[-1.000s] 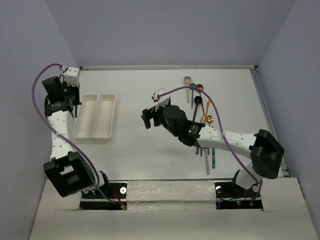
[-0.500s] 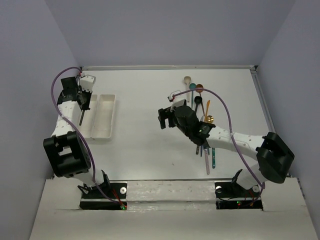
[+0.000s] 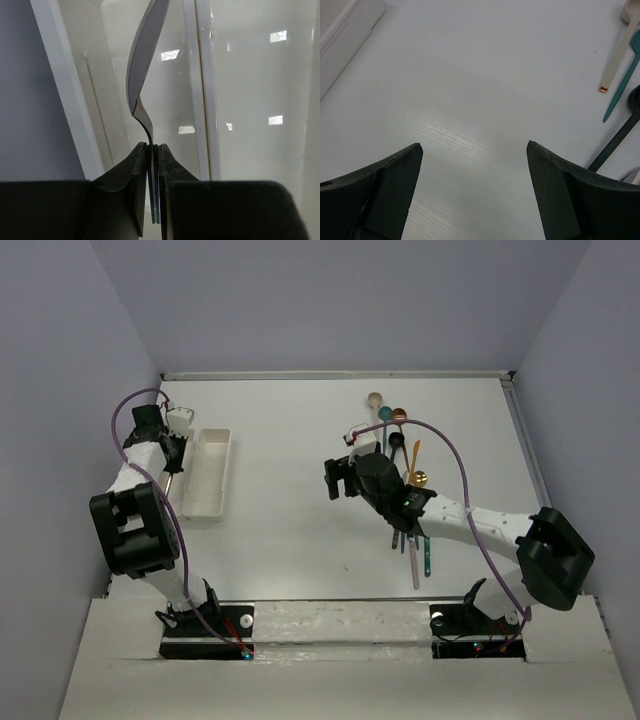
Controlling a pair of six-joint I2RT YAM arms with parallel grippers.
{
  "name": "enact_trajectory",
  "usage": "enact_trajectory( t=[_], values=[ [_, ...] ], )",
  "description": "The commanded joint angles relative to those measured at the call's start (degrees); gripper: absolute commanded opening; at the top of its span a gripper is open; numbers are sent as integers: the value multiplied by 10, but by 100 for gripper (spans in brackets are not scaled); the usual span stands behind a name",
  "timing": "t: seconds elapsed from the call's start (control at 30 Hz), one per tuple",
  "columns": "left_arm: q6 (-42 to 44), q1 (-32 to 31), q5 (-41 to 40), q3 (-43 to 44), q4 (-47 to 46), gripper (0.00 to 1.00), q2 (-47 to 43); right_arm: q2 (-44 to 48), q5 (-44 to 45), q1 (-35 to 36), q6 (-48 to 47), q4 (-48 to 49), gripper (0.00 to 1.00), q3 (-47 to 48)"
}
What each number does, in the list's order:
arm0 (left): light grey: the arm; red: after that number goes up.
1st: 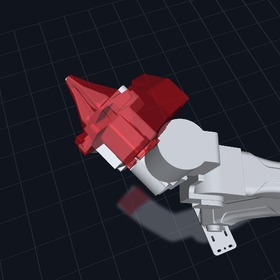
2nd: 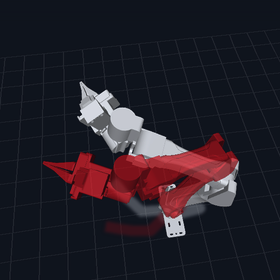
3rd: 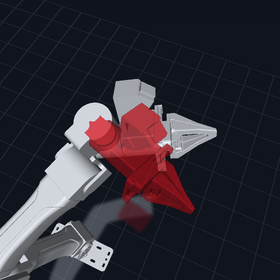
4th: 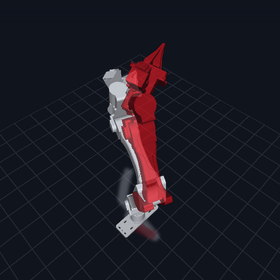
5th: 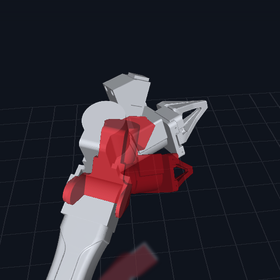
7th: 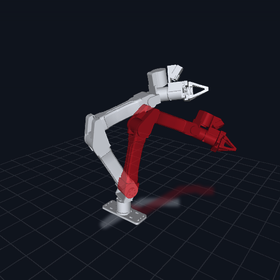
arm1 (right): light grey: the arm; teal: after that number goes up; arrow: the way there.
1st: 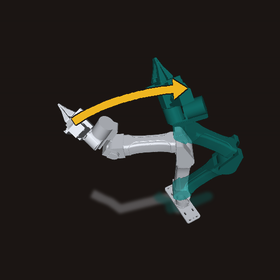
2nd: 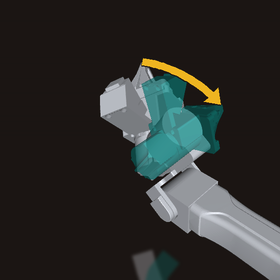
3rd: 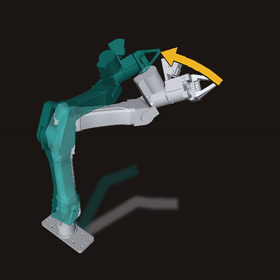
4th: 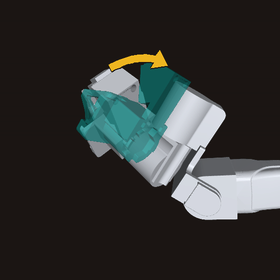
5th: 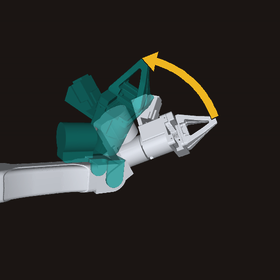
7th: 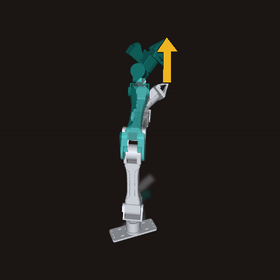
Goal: Sort the eating utensils into containers
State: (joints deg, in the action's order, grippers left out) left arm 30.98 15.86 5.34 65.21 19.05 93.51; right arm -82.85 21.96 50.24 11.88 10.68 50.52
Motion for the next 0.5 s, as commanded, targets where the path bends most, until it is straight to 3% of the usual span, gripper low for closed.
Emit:
enact_trajectory(
  t=[0.0,0.07,0.27,0.47],
  values=[
    [-5,1,0,-1,-24,19,3,21,-1,-4,-1,18,91,-5],
    [-5,1,-2,-4,-31,29,4,23,-3,-4,0,17,91,-5],
    [-5,1,1,-2,-38,42,8,33,3,-9,0,0,91,0],
    [-1,2,-5,0,-49,44,4,44,-1,-58,18,-60,91,26]
  ],
)
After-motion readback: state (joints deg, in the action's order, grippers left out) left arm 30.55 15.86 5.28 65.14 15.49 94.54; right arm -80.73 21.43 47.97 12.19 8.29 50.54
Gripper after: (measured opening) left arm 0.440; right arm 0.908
